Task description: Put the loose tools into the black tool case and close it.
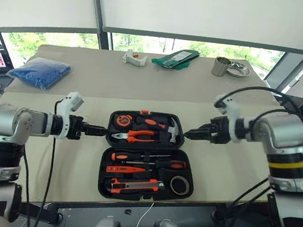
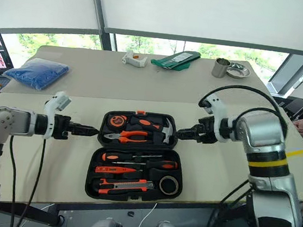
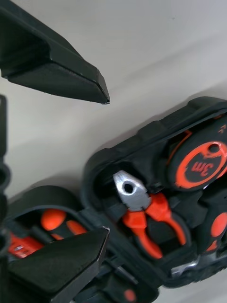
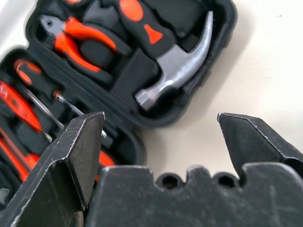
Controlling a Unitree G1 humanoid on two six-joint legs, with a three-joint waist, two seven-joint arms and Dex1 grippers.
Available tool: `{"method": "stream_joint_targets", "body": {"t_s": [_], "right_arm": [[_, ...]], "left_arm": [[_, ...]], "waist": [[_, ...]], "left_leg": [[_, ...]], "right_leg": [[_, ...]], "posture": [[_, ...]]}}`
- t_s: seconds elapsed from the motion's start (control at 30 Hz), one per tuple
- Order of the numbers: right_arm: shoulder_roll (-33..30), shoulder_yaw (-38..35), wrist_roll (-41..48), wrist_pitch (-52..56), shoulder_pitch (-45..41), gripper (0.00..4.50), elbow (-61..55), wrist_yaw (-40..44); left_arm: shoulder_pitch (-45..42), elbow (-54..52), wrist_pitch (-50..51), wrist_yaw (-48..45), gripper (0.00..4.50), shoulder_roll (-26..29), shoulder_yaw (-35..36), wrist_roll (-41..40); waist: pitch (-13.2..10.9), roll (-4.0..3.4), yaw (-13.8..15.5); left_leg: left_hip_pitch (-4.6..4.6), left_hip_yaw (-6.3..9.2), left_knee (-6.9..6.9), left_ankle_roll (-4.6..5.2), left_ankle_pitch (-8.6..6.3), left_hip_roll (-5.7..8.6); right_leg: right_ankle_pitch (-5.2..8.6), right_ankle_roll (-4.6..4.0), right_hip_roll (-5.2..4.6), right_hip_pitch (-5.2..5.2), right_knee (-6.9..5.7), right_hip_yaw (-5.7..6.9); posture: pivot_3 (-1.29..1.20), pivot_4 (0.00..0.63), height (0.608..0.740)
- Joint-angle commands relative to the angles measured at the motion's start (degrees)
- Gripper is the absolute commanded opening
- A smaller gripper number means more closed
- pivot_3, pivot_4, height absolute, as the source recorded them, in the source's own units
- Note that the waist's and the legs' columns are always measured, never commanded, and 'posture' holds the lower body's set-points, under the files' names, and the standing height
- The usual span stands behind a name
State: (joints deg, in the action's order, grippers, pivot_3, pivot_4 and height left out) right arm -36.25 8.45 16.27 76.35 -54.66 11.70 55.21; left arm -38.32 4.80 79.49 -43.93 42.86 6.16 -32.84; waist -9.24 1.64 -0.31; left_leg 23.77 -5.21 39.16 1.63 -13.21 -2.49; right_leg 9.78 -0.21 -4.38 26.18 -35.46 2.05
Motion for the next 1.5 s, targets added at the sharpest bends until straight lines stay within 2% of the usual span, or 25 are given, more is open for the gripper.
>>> {"method": "stream_joint_targets", "body": {"t_s": [0.03,0.2,0.33,0.43,0.53,0.67,0.87,1.13,1.2,1.4,1.43,1.5], "right_arm": [[1.4,-0.2,-1.0,-0.8,-3.1,4.5,4.7,-3.9],[3.3,0.7,-1.9,-3.6,-4.3,4.5,9.5,-6.6],[4.1,1.4,-1.6,-4.2,-4.8,3.5,11.3,-6.9],[4.4,2.2,-1.1,-3.8,-4.8,2.51,11.6,-6.6],[5.5,2.8,-1.2,-2.6,-4.4,1.37,12.9,-7.4],[6.7,2.2,-0.8,-1.2,-4.1,0.05,15.5,-7.9],[5.8,2.1,-0.7,-2.4,-4.2,0.0,16.0,-6.8],[6.4,2.3,-1.2,-4.2,-3.1,0.0,15.5,-8.3],[6.6,0.9,-1.4,-10.0,-1.9,0.0,13.9,-8.5],[4.1,-3.8,-1.4,-33.6,7.4,0.0,0.3,-6.7],[3.7,-4.6,-1.6,-37.8,9.4,0.0,-1.6,-6.4],[2.4,-6.9,-3.4,-52.8,17.0,0.0,-6.3,-6.3]], "left_arm": [[-1.6,0.7,-2.5,2.3,4.48,-0.6,-1.1,1.9],[-2.4,2.4,-5.0,4.3,4.48,-1.7,-2.9,3.8],[-2.0,3.0,-5.6,4.8,4.5,-2.7,-3.0,4.1],[-1.8,3.3,-5.7,5.2,4.5,-3.2,-3.0,4.1],[-1.5,3.8,-5.8,5.8,3.76,-3.9,-2.6,4.1],[-1.1,4.8,-5.2,6.4,2.16,-5.0,-1.4,3.6],[0.3,3.9,-5.2,6.9,0.01,-5.5,-0.4,3.0],[2.1,2.3,-6.5,7.9,0.01,-6.6,1.4,2.3],[3.1,1.6,-8.8,8.0,0.01,-7.0,2.6,2.4],[9.8,-3.6,-26.5,4.4,0.01,-8.9,7.8,2.4],[11.2,-4.5,-30.9,3.5,0.01,-8.8,7.5,3.4],[15.2,-7.1,-46.0,2.0,0.01,-11.7,9.7,5.2]], "waist": [[0.0,0.0,-0.3],[0.0,0.0,-0.3],[0.0,0.01,-0.4],[0.0,0.01,-0.5],[0.0,0.0,-0.5],[0.0,0.0,-0.5],[0.0,0.0,-0.4],[0.0,0.0,-0.6],[0.0,0.01,-0.6],[0.0,0.03,-0.5],[0.0,0.03,-0.5],[0.0,0.03,-0.5]], "left_leg": [[0.01,0.01,0.0,0.0,0.0,0.0],[0.06,0.03,-0.02,0.02,-0.01,0.03],[0.07,0.06,-0.01,0.02,-0.01,0.03],[0.06,0.08,-0.02,0.02,-0.01,0.02],[0.06,0.08,-0.01,0.02,-0.01,0.02],[0.02,0.09,-0.01,0.01,-0.01,0.03],[-0.12,0.11,0.0,-0.01,0.03,0.07],[-0.28,0.09,0.0,-0.04,0.09,0.08],[-0.29,0.08,0.0,-0.04,0.09,0.08],[-0.33,0.05,0.0,-0.07,0.22,0.08],[-0.29,0.05,0.0,-0.08,0.23,0.07],[-0.24,0.04,-0.01,-0.09,0.24,0.06]], "right_leg": [[0.0,0.0,0.0,0.0,0.01,0.0],[0.0,-0.01,-0.04,0.01,0.03,0.01],[-0.01,0.0,-0.04,0.01,0.03,0.01],[-0.01,0.0,-0.03,0.02,0.02,0.01],[-0.01,0.0,-0.03,0.02,0.01,0.0],[-0.01,0.0,-0.03,0.01,-0.06,-0.01],[0.0,0.01,-0.05,-0.03,-0.25,-0.06],[0.04,0.05,-0.03,-0.05,-0.38,-0.2],[0.03,0.04,-0.04,-0.05,-0.38,-0.24],[0.13,0.28,-0.02,-0.03,-0.42,-0.32],[0.12,0.28,-0.02,0.0,-0.41,-0.31],[0.12,0.27,-0.01,0.05,-0.4,-0.31]], "posture": [[0.0,0.15,0.74],[0.0,0.15,0.74],[0.0,0.15,0.74],[0.0,0.15,0.74],[0.0,0.15,0.74],[0.0,0.15,0.74],[0.0,0.15,0.74],[0.0,0.15,0.74],[0.0,0.15,0.74],[0.0,0.15,0.74],[0.0,0.15,0.74],[0.0,0.15,0.74]]}}
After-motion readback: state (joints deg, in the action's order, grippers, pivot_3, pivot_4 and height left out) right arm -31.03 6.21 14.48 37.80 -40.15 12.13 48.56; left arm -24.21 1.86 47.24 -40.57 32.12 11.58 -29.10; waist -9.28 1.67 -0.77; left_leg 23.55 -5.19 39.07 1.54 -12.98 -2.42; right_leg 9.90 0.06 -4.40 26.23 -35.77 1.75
